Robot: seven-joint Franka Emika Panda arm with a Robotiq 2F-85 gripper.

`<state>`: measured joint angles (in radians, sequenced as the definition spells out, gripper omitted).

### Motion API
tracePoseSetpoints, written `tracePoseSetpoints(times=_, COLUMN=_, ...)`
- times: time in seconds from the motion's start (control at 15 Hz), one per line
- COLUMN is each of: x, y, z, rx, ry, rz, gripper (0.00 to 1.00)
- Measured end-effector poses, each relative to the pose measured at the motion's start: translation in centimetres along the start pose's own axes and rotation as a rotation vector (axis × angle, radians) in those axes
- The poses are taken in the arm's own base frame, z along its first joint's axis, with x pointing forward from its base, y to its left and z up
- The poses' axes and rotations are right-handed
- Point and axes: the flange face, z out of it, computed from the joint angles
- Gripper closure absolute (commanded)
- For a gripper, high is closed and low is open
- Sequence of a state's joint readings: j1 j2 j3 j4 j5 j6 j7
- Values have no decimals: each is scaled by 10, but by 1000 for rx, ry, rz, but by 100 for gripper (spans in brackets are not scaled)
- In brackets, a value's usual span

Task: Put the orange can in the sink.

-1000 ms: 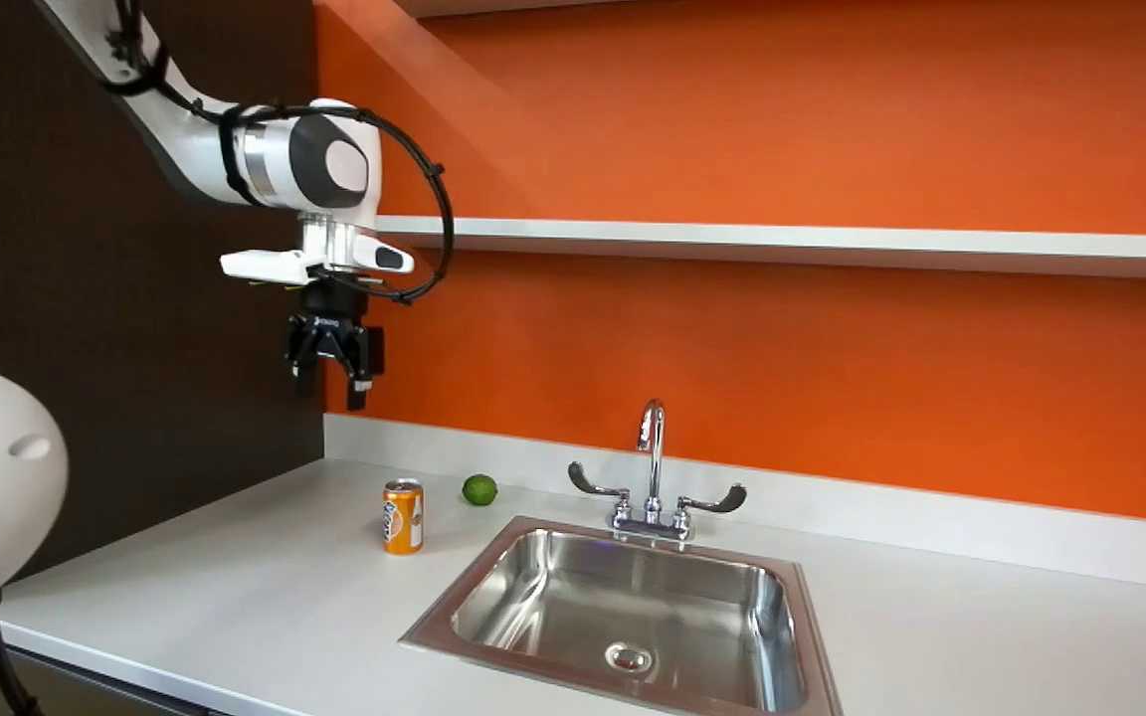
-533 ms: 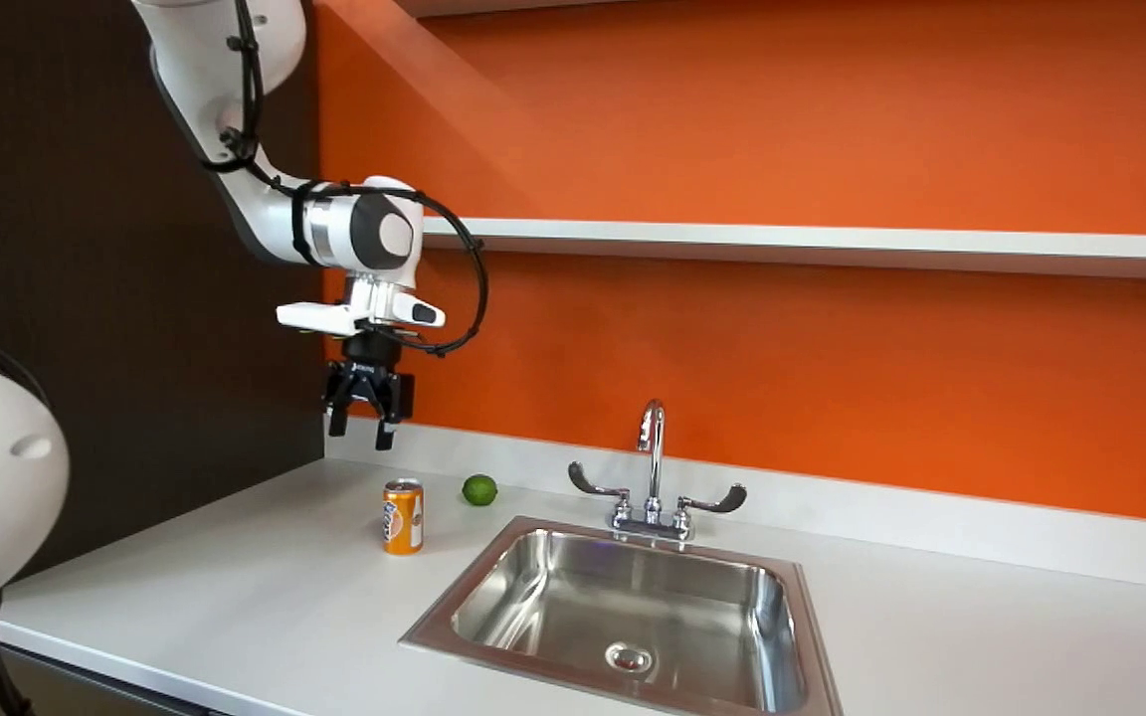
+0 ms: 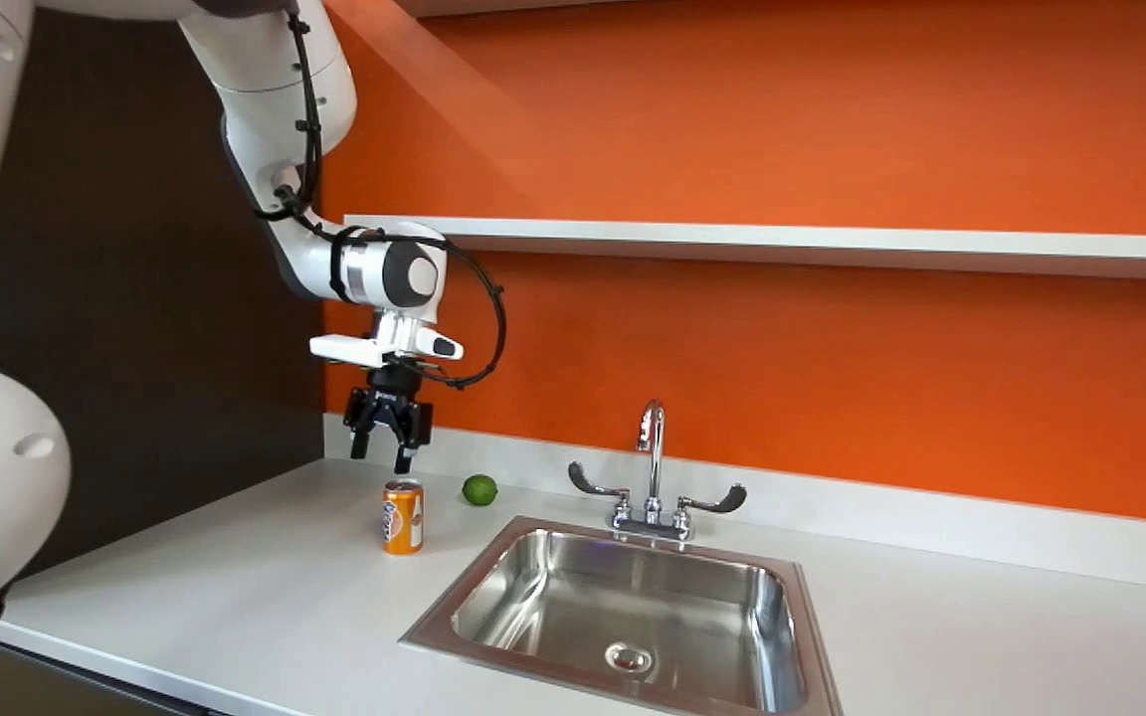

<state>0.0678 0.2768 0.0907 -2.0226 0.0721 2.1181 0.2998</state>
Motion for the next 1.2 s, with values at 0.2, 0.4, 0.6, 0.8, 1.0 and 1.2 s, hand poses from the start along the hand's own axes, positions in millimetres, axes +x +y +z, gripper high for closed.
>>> tracePoseSetpoints(times=0.2, x=11, y=1, z=12, rx=-1, ry=-14, rz=7, gripper=0)
tracePoseSetpoints(times=0.4, x=18, y=0, z=22, rx=-2, ry=-20, rz=10, gripper=0)
tracePoseSetpoints(times=0.6, x=24, y=-2, z=28, rx=6, ry=-8, rz=12, gripper=0)
tracePoseSetpoints(times=0.8, x=28, y=-3, z=34, rx=15, ry=12, rz=14, gripper=0)
tracePoseSetpoints(times=1.0, x=32, y=-2, z=40, rx=18, ry=21, rz=17, gripper=0)
tracePoseSetpoints(times=1.2, x=35, y=0, z=43, rx=19, ry=33, rz=23, gripper=0)
